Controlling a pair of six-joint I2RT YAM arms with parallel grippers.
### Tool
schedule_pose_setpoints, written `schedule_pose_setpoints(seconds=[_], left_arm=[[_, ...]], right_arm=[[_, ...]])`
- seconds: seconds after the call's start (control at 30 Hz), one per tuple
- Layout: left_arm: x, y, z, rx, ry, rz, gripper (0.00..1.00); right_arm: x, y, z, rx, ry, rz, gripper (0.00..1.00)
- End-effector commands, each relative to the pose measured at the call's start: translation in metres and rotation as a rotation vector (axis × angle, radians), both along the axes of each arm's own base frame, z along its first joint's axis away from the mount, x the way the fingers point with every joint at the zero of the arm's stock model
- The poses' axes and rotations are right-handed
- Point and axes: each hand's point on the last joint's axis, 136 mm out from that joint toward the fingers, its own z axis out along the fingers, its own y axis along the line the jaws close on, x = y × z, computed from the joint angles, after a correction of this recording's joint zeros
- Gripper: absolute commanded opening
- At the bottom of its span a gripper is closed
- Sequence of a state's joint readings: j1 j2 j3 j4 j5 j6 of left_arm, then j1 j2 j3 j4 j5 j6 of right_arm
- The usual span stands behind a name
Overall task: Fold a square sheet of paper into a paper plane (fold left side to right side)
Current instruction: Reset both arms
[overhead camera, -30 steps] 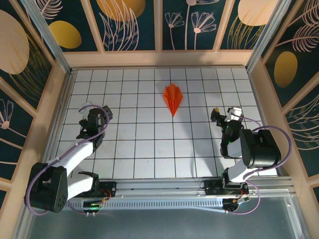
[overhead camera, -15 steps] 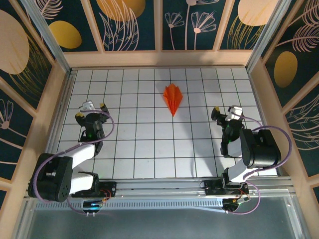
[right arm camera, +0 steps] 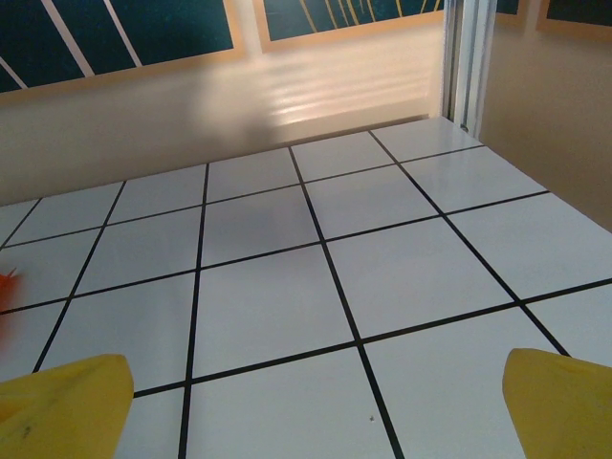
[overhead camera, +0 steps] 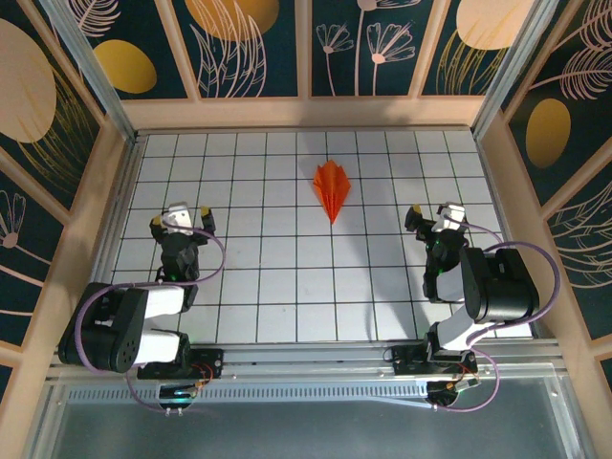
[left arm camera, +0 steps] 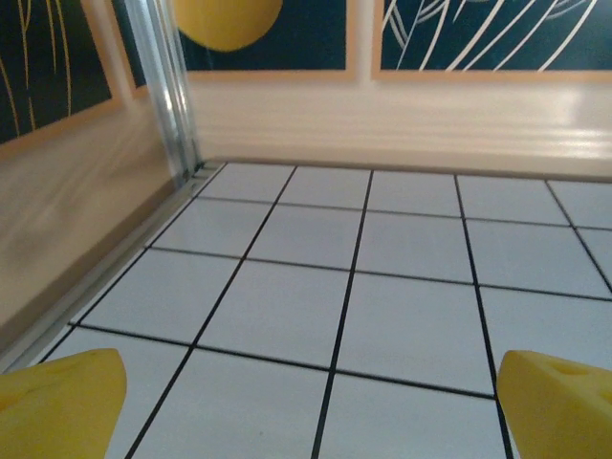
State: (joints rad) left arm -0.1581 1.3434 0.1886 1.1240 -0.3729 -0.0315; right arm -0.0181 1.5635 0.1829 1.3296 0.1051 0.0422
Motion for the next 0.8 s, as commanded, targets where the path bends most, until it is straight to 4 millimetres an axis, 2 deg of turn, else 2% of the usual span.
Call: schedule_pose_setpoints(seconds=[0.0,0.13,0.4,0.6,0.7,0.77], left_arm=[[0.003,0.002,0.014,0.008,-0.088,-0.021,0.99],[0.002,0.006,0.012,-0.001,-0.104,-0.015,0.99],[-0.014,0.01,0.012,-0.013,-0.166,-0.003,0.99],[0.001,0.012,0.004,-0.013,-0.114,0.011,0.99],[0.019,0.024,-0.006,-0.065,-0.045,0.026,0.99],[0.02,0.027,-0.007,-0.083,-0.043,0.02,0.99]], right_arm=[[0.005,-0.001,0.014,-0.007,-0.051,-0.011,0.99],[0.005,-0.001,0.015,-0.007,-0.053,-0.011,0.99],[0.005,-0.001,0.014,-0.006,-0.051,-0.011,0.99],[0.005,-0.001,0.014,-0.006,-0.052,-0.011,0.99],[0.005,-0.001,0.014,-0.006,-0.051,-0.011,0.99],[0.005,-0.001,0.014,-0.006,-0.051,-0.011,0.99]])
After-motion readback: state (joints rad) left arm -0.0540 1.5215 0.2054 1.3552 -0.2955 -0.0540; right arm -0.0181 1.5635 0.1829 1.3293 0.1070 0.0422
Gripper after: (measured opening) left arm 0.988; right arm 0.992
